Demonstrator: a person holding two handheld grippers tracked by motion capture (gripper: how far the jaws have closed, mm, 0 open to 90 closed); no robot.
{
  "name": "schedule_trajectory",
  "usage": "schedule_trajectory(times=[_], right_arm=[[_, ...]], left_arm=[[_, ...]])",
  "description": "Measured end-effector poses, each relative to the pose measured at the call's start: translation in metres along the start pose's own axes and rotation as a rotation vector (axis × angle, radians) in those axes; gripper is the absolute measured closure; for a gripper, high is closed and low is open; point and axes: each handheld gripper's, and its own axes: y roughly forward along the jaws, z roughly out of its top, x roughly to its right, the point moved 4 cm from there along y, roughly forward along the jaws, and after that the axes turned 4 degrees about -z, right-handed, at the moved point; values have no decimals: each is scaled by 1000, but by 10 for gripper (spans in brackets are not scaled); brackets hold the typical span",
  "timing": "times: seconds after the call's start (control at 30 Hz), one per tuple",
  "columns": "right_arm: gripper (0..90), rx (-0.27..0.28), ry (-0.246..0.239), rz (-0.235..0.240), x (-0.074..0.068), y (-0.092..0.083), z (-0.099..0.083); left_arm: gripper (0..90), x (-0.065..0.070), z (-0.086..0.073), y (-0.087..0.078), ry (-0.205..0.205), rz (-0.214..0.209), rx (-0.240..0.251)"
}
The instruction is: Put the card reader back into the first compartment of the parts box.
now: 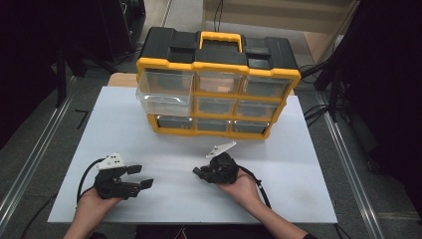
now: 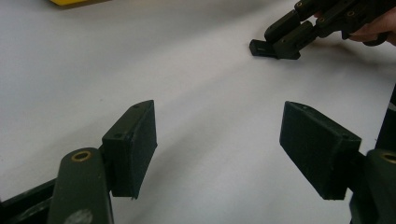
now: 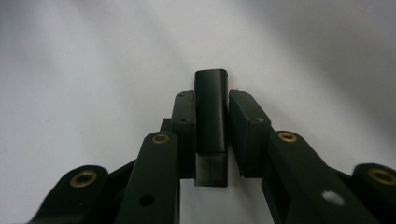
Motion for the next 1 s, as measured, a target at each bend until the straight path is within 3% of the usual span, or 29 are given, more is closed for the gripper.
schedule_trajectory(times=[0.27,0.43,0.5,0.53,0.6,0.83,1.0], right_arm=[[709,-25,10,38,5,-2,2],[709,-8,26,74,12,-12,5],[709,-1,16,78,13,-14,6],[709,15,-24,87,14,-20,8],[709,19,-32,110,15,-23,9],[709,7,-87,181,18,-36,11],[709,0,-141,196,21,-48,11]], left_arm=[[288,0,0,0,0,-4,-1],[288,0,0,0,-3,-3,-1],[288,0,0,0,-2,-2,-2],[288,0,0,0,-3,-6,1],[288,0,0,1,-3,-5,-1],[286,0,0,1,-5,-14,2],[286,1,0,1,-3,-14,2]])
